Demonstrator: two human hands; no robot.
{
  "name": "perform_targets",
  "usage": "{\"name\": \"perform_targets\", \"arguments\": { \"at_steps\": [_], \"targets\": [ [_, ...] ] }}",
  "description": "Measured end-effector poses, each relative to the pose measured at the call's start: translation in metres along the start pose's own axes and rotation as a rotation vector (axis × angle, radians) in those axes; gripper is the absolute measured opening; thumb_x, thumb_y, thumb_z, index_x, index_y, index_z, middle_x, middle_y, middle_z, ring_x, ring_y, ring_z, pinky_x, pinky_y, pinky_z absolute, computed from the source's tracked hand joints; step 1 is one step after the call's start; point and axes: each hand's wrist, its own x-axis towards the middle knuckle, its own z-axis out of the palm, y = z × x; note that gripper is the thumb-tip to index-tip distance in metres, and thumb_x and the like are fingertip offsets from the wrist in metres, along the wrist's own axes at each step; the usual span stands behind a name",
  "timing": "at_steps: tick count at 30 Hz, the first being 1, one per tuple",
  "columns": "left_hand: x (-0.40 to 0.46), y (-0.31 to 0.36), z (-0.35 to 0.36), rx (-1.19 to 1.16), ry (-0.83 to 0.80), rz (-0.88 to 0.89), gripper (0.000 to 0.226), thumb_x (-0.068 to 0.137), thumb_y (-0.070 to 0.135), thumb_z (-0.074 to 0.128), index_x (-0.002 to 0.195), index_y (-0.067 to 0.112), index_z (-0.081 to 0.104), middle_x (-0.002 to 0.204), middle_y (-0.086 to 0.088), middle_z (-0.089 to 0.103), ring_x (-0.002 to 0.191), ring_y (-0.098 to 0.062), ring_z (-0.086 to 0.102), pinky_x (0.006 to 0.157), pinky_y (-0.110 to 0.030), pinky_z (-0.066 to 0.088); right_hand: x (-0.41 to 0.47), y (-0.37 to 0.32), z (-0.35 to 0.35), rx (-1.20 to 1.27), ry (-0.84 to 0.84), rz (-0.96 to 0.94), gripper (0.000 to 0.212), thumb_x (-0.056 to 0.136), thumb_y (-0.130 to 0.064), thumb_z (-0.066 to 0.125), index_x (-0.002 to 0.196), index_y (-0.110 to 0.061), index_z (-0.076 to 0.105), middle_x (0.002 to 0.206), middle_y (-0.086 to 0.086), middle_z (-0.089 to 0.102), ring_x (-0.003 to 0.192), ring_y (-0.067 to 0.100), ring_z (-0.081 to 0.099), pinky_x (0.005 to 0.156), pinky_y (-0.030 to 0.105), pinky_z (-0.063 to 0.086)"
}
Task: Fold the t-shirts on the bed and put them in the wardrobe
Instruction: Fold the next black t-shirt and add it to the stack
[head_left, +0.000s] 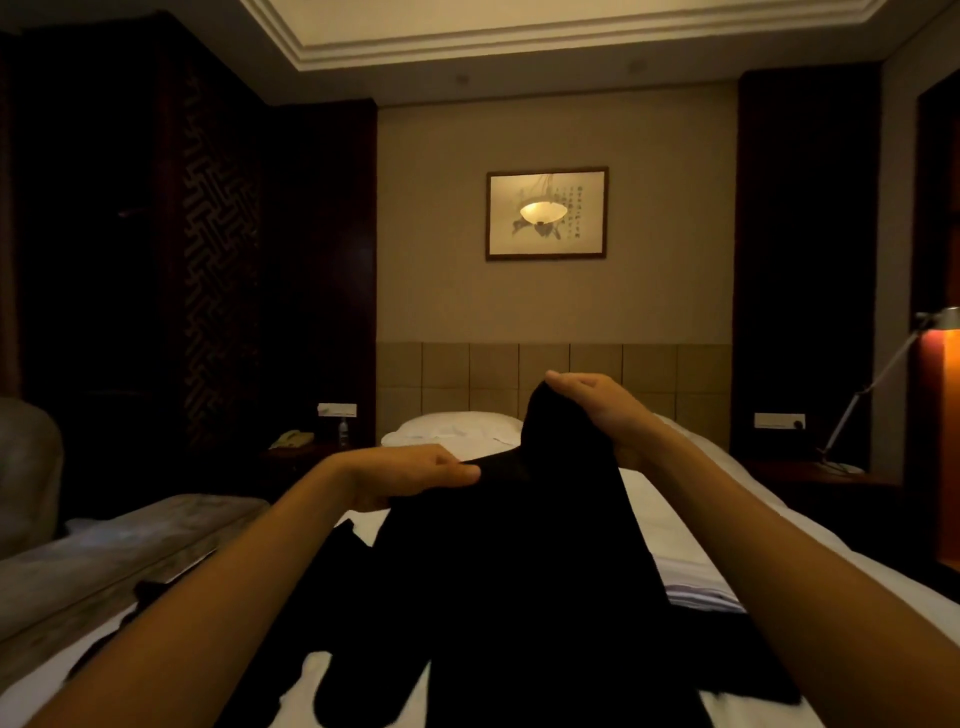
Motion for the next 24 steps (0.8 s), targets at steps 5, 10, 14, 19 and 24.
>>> {"name": "perform_targets", "arguments": {
  "at_steps": [5, 10, 14, 19, 24],
  "targets": [
    [0.018, -0.017, 0.017, -0.326, -0.102, 0.166, 0.033, 0.089, 0.043, 0.061, 0.111, 0.018, 0.062, 0.102, -0.004, 0.057, 0.093, -0.017, 0.053, 0.084, -0.028, 0.044, 0.003, -0.014, 0.009, 0.043, -0.07, -0.054, 0.03, 0.099, -0.036, 0.051, 0.085, -0.011, 0.06, 0.071, 0.0, 0.057, 0.063, 0.012, 0.061, 0.059, 0.023, 0.049],
    [0.03, -0.02, 0.038, -0.431, -0.156, 0.243, 0.042, 0.094, 0.035, 0.05, 0.133, 0.017, 0.049, 0.122, -0.006, 0.06, 0.109, -0.019, 0.063, 0.096, -0.031, 0.051, 0.006, -0.014, 0.015, -0.099, -0.005, -0.102, 0.033, 0.099, -0.034, 0.054, 0.073, -0.014, 0.061, 0.058, -0.007, 0.056, 0.055, 0.007, 0.06, 0.053, 0.02, 0.046],
    [0.019, 0.004, 0.03, -0.626, 0.068, 0.247, 0.045, 0.087, 0.042, 0.051, 0.12, 0.011, 0.054, 0.092, -0.007, 0.064, 0.076, -0.017, 0.062, 0.068, -0.026, 0.049, 0.012, -0.004, 0.006, -0.202, 0.096, -0.039, 0.034, 0.098, -0.039, 0.053, 0.081, -0.013, 0.067, 0.065, -0.003, 0.058, 0.06, 0.009, 0.059, 0.059, 0.022, 0.045],
    [0.019, 0.03, 0.025, -0.71, 0.362, 0.178, 0.038, 0.101, 0.037, 0.048, 0.105, 0.002, 0.064, 0.091, -0.013, 0.07, 0.087, -0.026, 0.068, 0.077, -0.032, 0.052, 0.018, 0.017, 0.015, -0.417, 0.206, 0.074, 0.037, 0.102, -0.036, 0.047, 0.084, -0.01, 0.068, 0.072, 0.002, 0.059, 0.067, 0.016, 0.054, 0.068, 0.031, 0.042],
    [0.026, 0.039, 0.024, -0.802, 0.51, 0.182, 0.031, 0.105, 0.024, 0.044, 0.109, -0.001, 0.061, 0.095, -0.014, 0.07, 0.085, -0.023, 0.069, 0.073, -0.033, 0.057, 0.0, 0.01, 0.05, -0.167, 0.186, -0.065, 0.033, 0.103, -0.038, 0.041, 0.108, -0.012, 0.062, 0.1, 0.004, 0.064, 0.094, 0.019, 0.062, 0.087, 0.035, 0.052]
  ]
}}
